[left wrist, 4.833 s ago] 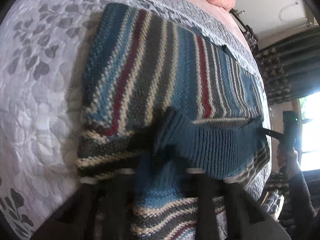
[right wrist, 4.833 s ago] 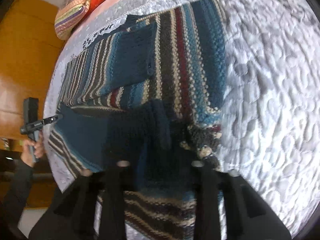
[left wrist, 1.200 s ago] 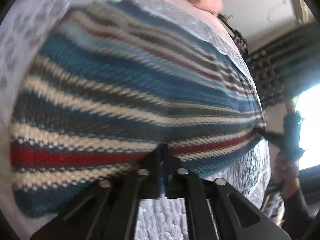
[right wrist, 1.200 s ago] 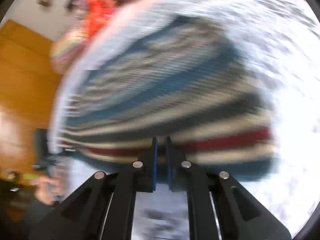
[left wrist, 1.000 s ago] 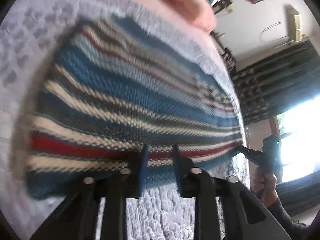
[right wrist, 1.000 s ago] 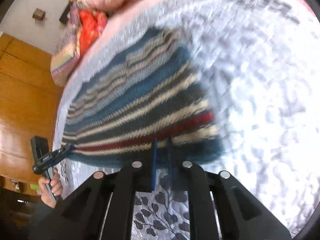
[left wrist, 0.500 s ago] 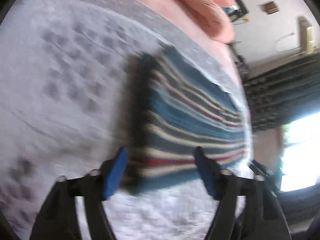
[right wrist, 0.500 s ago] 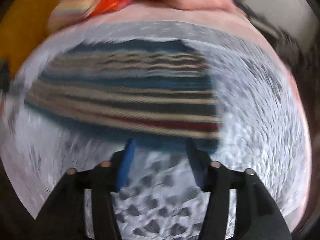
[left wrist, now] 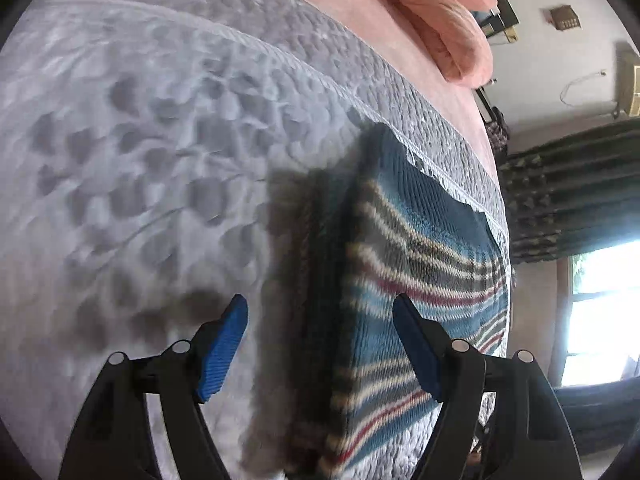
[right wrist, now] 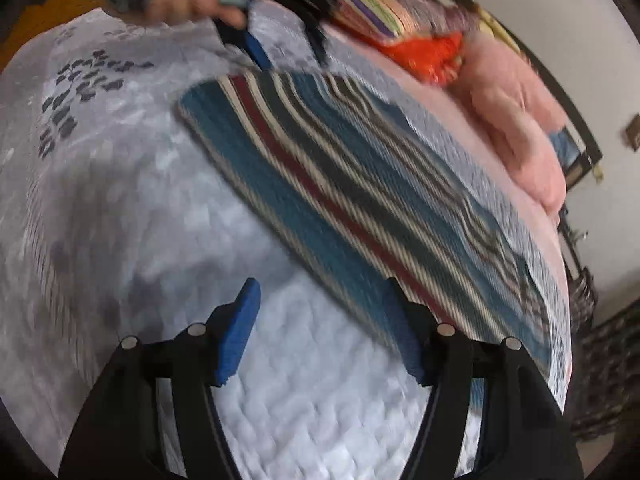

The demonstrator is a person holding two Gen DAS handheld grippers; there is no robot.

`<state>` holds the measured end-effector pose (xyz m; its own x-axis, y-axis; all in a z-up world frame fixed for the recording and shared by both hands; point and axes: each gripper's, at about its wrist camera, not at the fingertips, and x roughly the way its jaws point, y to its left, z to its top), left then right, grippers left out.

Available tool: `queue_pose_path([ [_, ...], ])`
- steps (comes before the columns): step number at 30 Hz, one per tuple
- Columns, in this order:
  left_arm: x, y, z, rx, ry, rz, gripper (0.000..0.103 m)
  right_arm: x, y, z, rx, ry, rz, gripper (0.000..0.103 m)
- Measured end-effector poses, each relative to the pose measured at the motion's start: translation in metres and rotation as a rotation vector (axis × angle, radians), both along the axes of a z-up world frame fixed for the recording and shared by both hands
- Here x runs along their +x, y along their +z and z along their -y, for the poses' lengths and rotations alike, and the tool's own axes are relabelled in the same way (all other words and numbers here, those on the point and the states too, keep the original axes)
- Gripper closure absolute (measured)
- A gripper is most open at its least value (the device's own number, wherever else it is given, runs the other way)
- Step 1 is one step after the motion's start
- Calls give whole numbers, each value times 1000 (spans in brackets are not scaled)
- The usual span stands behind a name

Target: Fold small clothes

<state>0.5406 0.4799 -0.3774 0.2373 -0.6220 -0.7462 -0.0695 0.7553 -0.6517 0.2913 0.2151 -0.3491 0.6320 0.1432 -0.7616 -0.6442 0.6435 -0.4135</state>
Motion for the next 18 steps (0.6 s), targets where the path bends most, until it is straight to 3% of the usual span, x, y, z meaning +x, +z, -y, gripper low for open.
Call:
queue_pose_path([
  [4,23,-13,14,-22,-23,3,28,1,-5,-23,-17,34,35,40],
  [14,52,-12,35,-39,-118,24,30,17,-24,-78,-43,61,111,41],
  [18,59,-14,40,-36,-117,24,30,15,-27,-101,-52,81,160,47],
])
